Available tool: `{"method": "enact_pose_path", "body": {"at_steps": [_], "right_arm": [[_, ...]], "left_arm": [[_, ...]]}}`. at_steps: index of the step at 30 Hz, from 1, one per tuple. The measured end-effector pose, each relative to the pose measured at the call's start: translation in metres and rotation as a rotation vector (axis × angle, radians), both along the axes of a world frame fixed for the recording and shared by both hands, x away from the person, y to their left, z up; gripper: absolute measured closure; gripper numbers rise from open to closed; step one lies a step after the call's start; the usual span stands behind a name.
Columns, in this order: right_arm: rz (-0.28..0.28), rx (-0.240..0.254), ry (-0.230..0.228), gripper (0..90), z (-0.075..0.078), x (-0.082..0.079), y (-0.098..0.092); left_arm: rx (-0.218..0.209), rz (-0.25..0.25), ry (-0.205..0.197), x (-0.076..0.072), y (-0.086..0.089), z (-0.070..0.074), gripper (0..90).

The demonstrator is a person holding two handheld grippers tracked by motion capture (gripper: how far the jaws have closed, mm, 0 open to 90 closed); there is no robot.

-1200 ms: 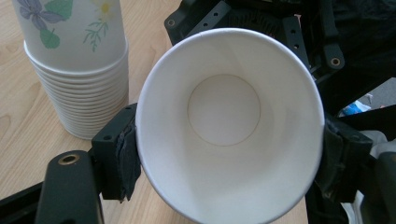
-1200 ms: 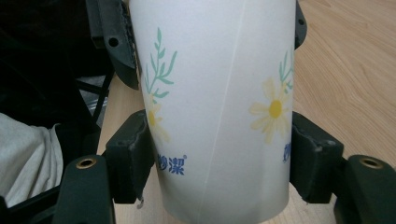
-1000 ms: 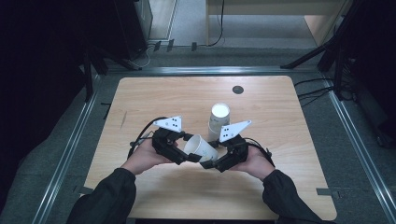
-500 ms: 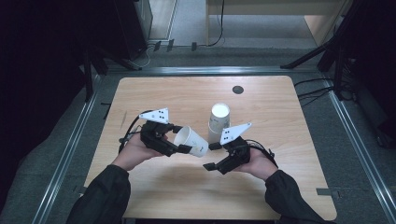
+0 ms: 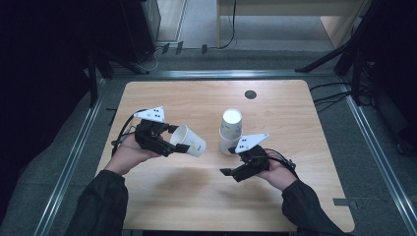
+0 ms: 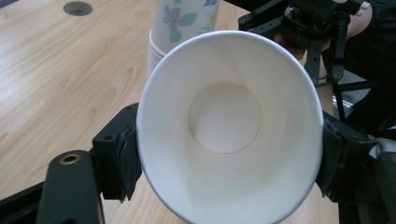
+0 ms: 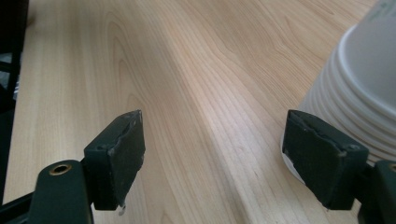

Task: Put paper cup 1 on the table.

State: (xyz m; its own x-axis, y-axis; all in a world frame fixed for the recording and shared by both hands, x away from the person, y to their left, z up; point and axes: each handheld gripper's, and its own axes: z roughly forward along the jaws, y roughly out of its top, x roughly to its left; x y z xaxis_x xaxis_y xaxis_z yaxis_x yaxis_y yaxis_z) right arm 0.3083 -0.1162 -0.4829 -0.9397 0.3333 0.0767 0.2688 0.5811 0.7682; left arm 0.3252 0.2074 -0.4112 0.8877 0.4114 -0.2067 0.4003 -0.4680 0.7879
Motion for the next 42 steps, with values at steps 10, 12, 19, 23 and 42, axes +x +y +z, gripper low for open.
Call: {"method": "enact_pose_path", "body": {"at_steps": [10, 12, 19, 23, 42], "right_arm": [[-0.018, 0.007, -0.02, 21.6, 0.001, 0.002, -0.008], [-0.021, 0.006, -0.023, 21.7, 0.0, 0.002, -0.008], [-0.035, -0.002, -0.014, 21.5, -0.001, 0.004, -0.009], [-0.046, -0.015, -0.01, 21.5, -0.004, 0.007, -0.011], [-0.067, -0.035, -0.014, 21.5, -0.006, 0.01, -0.012]], "left_arm": [[0.093, 0.068, 0.016, 0.009, 0.02, -0.003, 22.7], [0.111, 0.081, 0.022, 0.01, 0.024, -0.005, 22.7], [0.133, 0.111, 0.033, 0.016, 0.038, -0.01, 22.8], [0.168, 0.136, 0.035, 0.019, 0.044, -0.013, 22.7], [0.325, 0.264, 0.078, 0.035, 0.071, -0.031, 22.7]]}}
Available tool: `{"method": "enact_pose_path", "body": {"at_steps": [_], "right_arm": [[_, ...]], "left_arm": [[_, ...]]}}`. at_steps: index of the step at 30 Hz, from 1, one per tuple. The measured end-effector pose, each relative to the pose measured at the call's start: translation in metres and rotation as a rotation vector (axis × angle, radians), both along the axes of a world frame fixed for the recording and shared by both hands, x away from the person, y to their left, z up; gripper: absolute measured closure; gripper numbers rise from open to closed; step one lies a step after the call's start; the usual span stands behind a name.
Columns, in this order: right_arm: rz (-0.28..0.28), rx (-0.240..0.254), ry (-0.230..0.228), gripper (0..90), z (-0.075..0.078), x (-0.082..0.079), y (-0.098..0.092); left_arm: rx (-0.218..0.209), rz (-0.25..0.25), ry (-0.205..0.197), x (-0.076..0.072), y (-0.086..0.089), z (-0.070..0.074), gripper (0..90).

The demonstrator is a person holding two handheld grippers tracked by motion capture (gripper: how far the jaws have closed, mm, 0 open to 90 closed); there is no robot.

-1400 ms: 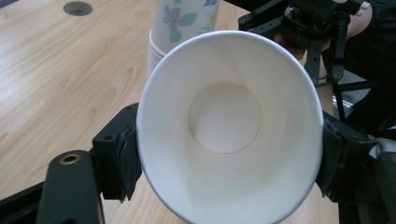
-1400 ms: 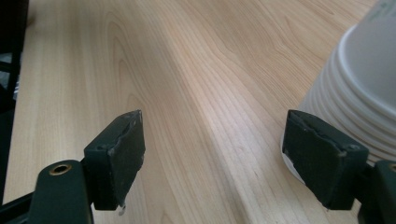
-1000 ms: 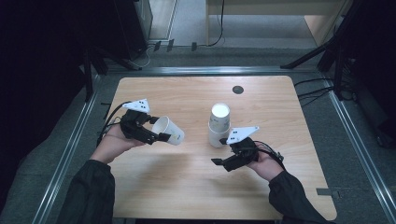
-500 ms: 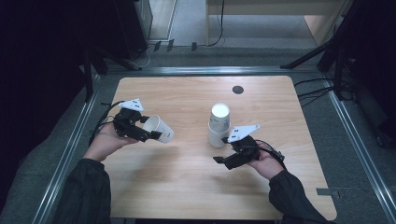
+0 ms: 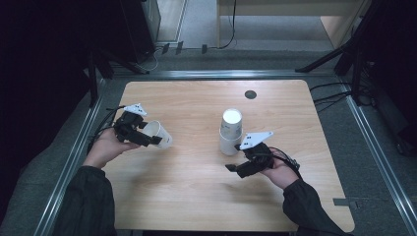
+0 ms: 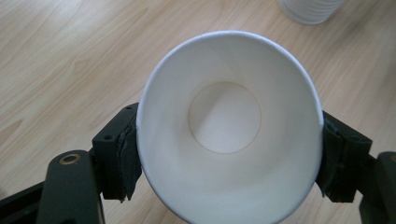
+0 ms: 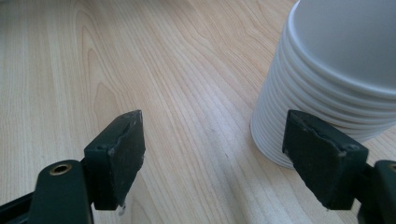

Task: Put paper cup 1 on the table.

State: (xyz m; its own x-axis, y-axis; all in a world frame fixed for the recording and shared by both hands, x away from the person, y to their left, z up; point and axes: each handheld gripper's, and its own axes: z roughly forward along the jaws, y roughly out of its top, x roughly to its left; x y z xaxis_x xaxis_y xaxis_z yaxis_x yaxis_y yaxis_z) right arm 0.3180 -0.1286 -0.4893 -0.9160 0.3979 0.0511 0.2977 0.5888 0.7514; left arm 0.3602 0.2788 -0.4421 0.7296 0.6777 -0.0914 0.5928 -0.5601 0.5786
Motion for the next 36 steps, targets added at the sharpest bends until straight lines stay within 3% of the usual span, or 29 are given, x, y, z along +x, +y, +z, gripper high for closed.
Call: {"method": "enact_pose_path", "body": {"at_steps": [3, 9, 15, 18, 24, 36], "right_arm": [[0.002, -0.002, -0.001, 21.5, 0.0, 0.0, 0.0], [-0.001, 0.0, 0.003, 21.5, 0.0, 0.0, 0.0], [0.001, -0.005, 0.002, 21.5, -0.001, 0.001, 0.0], [-0.001, -0.004, -0.002, 21.5, 0.0, 0.001, 0.0], [-0.006, -0.007, -0.001, 21.5, 0.0, 0.0, -0.001], [-0.002, -0.008, -0.004, 21.4, -0.001, 0.0, -0.001]], "left_arm": [[0.047, 0.035, 0.017, 0.003, 0.005, -0.005, 22.7], [0.084, 0.073, 0.046, 0.008, 0.013, -0.011, 22.7], [0.167, 0.122, 0.064, 0.014, 0.013, -0.014, 22.7], [0.173, 0.11, 0.074, 0.016, 0.011, -0.014, 22.7], [0.203, 0.137, 0.089, 0.022, 0.01, -0.013, 22.6], [0.291, 0.169, 0.096, 0.024, 0.016, -0.022, 22.4]]}}
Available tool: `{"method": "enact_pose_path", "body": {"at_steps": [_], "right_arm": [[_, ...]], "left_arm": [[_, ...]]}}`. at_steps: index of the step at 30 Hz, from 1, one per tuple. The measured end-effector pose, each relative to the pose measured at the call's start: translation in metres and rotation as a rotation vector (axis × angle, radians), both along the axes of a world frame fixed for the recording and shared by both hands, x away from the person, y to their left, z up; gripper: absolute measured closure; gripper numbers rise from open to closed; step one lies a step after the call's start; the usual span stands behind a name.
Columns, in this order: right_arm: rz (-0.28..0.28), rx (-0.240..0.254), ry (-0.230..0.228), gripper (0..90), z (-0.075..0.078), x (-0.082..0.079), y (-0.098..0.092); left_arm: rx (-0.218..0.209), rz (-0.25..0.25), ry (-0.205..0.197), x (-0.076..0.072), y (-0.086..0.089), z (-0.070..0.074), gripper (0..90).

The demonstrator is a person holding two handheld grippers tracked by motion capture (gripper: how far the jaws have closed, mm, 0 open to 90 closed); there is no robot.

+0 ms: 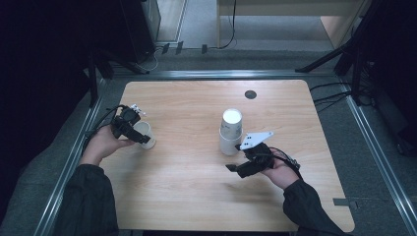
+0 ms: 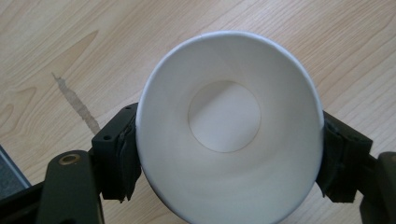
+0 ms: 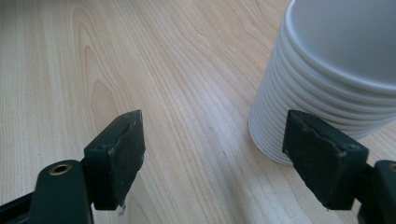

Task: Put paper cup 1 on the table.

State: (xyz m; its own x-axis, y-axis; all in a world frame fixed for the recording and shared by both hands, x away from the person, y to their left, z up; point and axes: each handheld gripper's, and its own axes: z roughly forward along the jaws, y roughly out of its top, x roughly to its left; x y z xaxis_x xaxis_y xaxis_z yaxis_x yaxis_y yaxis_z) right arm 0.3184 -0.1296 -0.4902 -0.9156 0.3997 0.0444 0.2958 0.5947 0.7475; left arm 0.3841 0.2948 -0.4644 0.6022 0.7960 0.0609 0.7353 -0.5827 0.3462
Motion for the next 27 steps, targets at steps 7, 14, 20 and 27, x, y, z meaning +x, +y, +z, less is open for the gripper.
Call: {"method": "enact_pose_path", "body": {"at_steps": [7, 14, 20, 27], "right_arm": [[0.001, -0.004, -0.003, 21.4, -0.0006, 0.0004, 0.0003], [-0.001, -0.004, -0.004, 21.4, -0.0006, 0.0004, 0.0002], [-0.001, -0.008, -0.003, 21.4, -0.0008, 0.0001, 0.0006], [0.002, -0.011, -0.001, 21.4, -0.0009, -0.0006, 0.0016]], "left_arm": [[0.011, 0.011, 0.006, 0.0001, 0.0038, -0.0034, 21.9], [0.025, 0.015, -0.002, 0.0001, 0.0021, -0.0046, 21.2], [0.025, 0.019, -0.002, 0.0002, 0.0016, -0.005, 20.6], [0.024, 0.019, -0.002, 0.0007, -0.0007, -0.0064, 19.6]]}}
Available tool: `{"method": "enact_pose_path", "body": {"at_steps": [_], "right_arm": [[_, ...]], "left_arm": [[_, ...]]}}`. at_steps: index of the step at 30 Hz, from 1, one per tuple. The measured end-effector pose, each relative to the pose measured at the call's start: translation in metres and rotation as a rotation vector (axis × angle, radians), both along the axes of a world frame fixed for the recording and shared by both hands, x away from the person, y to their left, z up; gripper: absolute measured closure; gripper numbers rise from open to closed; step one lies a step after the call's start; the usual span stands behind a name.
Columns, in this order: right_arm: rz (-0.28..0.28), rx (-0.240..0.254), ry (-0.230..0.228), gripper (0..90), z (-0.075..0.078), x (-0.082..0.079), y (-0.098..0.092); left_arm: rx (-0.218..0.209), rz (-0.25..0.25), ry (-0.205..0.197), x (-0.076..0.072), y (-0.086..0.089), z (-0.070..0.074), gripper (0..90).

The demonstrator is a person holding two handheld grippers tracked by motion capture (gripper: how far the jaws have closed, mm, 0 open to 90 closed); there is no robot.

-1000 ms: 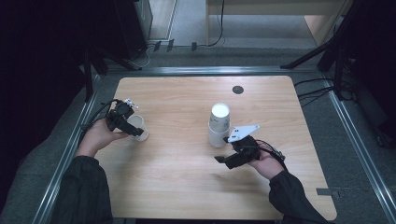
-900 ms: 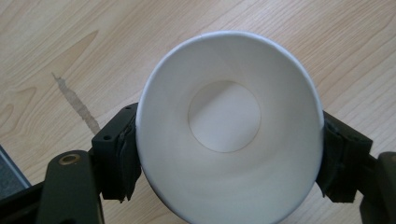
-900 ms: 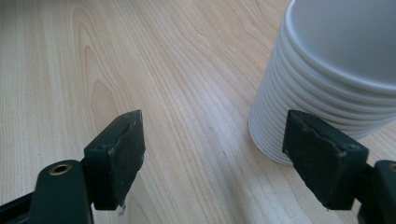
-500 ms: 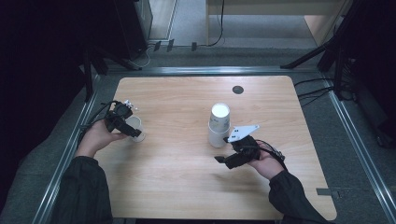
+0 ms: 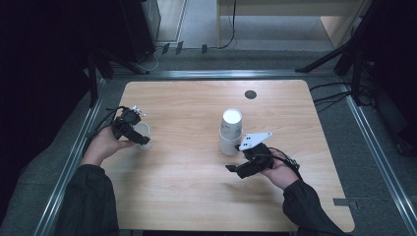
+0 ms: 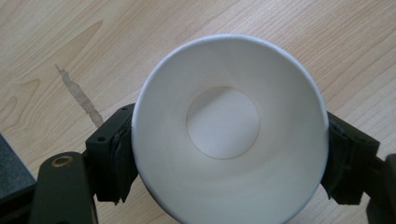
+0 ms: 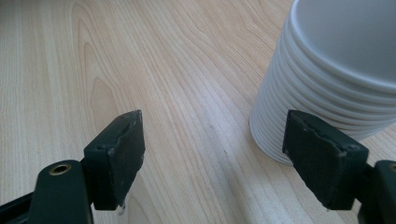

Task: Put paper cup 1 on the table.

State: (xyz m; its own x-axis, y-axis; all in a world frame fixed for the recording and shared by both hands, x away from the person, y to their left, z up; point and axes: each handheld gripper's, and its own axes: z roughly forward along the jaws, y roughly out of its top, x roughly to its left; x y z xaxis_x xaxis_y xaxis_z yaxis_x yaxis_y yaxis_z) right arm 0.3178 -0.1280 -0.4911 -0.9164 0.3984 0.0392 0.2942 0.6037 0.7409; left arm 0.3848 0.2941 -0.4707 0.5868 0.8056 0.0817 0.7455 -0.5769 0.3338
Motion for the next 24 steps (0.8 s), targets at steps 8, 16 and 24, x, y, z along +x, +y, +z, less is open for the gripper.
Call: {"method": "enact_pose_path", "body": {"at_steps": [8, 16, 24], "right_arm": [[0.0, -0.002, -0.002, 21.4, 0.0, 0.0, 0.0], [0.004, -0.009, 0.002, 21.4, -0.001, -0.001, 0.001], [0.01, -0.012, 0.002, 21.4, -0.001, -0.001, 0.002]], "left_arm": [[-0.037, 0.007, 0.02, 0.001, 0.002, -0.001, 15.9], [-0.067, 0.019, 0.018, 0.001, 0.005, 0.002, 10.2], [-0.135, 0.041, 0.001, -0.002, 0.012, 0.013, 9.0]]}}
